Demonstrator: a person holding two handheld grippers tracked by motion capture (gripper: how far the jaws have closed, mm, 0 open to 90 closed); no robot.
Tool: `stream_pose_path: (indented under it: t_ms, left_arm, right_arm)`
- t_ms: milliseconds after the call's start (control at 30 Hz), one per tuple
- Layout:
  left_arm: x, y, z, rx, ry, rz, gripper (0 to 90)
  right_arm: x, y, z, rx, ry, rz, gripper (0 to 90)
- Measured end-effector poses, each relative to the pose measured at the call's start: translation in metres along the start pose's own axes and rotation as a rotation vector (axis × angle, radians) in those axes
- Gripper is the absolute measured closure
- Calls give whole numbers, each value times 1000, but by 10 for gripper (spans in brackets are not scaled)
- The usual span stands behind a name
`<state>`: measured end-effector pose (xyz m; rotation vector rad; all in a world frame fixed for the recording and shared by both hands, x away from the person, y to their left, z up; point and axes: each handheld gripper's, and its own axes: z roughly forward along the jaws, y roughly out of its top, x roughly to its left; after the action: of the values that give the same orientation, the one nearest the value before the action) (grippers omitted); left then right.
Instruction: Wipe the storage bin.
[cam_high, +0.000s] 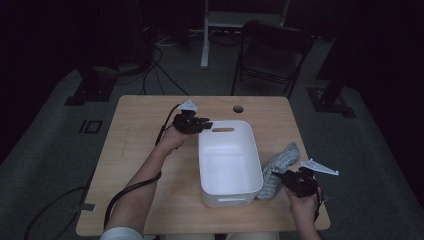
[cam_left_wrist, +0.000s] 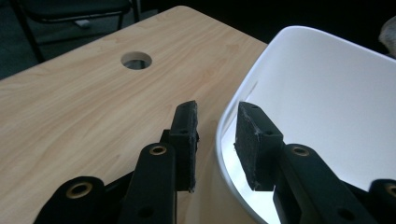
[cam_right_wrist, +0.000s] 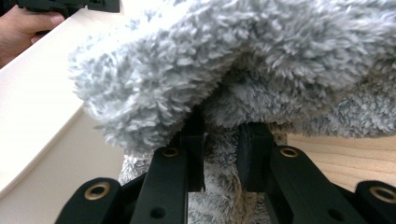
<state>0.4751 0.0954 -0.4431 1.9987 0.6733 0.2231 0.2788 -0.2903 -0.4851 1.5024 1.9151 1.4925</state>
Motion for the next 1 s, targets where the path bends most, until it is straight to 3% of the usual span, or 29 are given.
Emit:
stream_pose_path:
  t_ms: [133,267,533,733,833,933,1000]
  left_arm:
    - [-1,0,4,20,1,33,656]
    - [-2,0,5,-1,-15,33,745]
    - [-6,-1,0,28,0,80,804]
    - [-7,-7,-9,18,25,62,820]
    - [-7,-7,-9,11,33,45,791]
    - [-6,-4,-10,-17,19,15,678]
    - [-8,-2,-10,-19,26,29,653]
  right_arm:
    - [0,0,0,-2,1,2,754]
    - [-1,0,0,-1,0,5,754]
    - [-3,1,-3,-8,-5,5,754]
    - [-7,4,-8,-26,-19,17,754]
    - [-7,4,-10,-36,-20,20,754]
    - [-6,4,-9,-34,-19,17,754]
    - [-6,4,-9,-31,-18,16,754]
